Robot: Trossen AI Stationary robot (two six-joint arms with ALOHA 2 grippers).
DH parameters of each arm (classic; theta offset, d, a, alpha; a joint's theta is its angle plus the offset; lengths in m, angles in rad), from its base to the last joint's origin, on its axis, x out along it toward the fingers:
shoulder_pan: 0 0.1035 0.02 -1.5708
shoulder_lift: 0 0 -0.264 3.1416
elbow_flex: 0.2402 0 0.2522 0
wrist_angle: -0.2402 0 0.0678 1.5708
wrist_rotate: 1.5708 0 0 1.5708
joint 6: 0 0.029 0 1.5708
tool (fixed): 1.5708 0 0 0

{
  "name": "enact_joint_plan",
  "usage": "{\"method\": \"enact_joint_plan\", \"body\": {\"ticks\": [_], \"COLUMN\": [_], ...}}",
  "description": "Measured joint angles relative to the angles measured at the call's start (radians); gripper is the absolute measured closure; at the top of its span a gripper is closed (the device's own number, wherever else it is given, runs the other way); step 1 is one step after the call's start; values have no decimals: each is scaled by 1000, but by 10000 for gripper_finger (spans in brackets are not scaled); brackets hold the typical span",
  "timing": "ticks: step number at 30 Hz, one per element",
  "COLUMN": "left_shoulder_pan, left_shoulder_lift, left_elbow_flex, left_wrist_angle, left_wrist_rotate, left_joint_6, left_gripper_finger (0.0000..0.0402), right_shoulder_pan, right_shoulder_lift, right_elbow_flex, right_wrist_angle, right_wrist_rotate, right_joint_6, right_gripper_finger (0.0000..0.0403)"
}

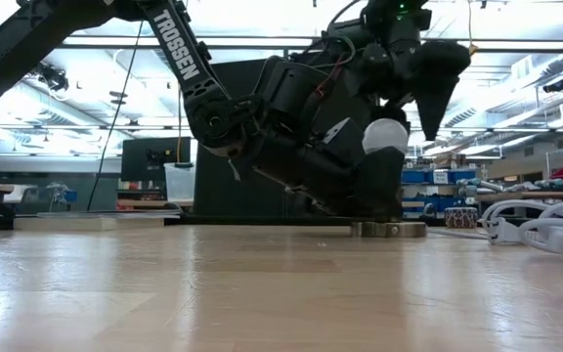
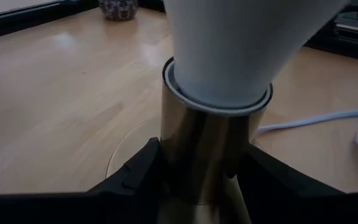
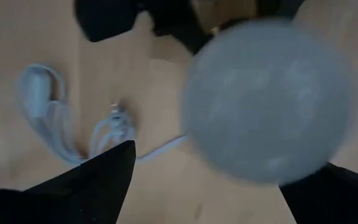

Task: Screw lightbulb
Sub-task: Insert the white lightbulb into the lamp

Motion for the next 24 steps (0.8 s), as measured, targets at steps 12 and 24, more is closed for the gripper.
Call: {"method": "enact_joint_plan", "body": {"ticks": [12,24], "left_shoulder_pan": [8,7], "left_shoulder_lift": [-1,-1], "left_elbow_flex": [-1,-1], "left_wrist_angle": [-2,-1], "left_wrist_rotate": [-23,-2], "left_joint_6": [-5,0], "left_gripper_finger": [224,224], "right_shoulder_pan": [-136,-180], "right_shoulder_lift": [-2,-148], "right_elbow_flex": [0,-260], "right_wrist_angle": [73,226], "right_wrist_rotate": [-35,-106], "right_joint_6": [24,19], "right_gripper_finger": [30,51]}}
